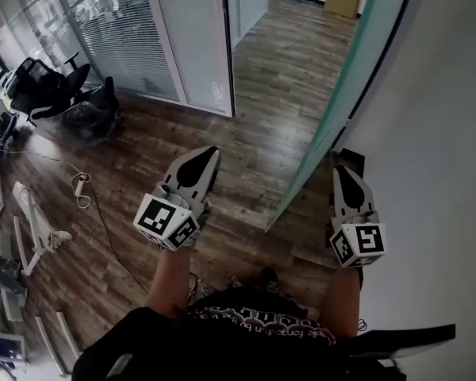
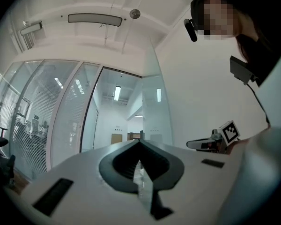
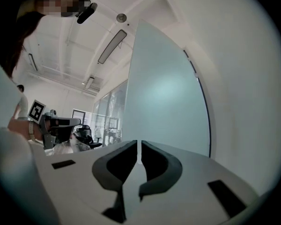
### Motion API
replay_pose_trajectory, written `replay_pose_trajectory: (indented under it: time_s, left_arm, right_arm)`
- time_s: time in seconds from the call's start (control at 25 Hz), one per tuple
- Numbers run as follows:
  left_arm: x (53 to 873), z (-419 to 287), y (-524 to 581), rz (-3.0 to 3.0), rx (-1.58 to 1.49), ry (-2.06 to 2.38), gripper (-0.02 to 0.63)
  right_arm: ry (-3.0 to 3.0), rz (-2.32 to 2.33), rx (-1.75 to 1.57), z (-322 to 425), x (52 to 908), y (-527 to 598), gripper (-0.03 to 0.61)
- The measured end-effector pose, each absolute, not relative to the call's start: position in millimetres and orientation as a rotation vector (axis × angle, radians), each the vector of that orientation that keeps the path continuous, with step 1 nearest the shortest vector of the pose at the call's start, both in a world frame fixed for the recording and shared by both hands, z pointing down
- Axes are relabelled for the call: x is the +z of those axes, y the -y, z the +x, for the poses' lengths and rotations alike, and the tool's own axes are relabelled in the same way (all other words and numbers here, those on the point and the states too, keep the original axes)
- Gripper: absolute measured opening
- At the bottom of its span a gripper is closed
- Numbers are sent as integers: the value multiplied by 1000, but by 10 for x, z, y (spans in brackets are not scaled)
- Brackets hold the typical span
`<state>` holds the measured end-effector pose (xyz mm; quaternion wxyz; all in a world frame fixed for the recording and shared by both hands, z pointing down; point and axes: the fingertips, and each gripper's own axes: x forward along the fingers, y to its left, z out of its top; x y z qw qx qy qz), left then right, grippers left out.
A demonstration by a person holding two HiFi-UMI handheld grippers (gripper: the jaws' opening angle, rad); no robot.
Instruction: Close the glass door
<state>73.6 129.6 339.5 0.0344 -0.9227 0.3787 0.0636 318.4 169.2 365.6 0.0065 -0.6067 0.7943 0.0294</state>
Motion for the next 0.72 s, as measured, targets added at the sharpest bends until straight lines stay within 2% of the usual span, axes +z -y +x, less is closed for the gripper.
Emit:
replay_pose_trajectory:
  time_s: [0.24,0.72]
  left_arm:
    - [3365,656,-1183,-2733,193,-1376,2]
    - [3417,499,-1184,-2574,160,-1650,2]
  right_arm:
    - [-2757,-1683,27,3306,3845,-1193,114]
    - [-3025,-1489,-74,3242,4226,-510,147]
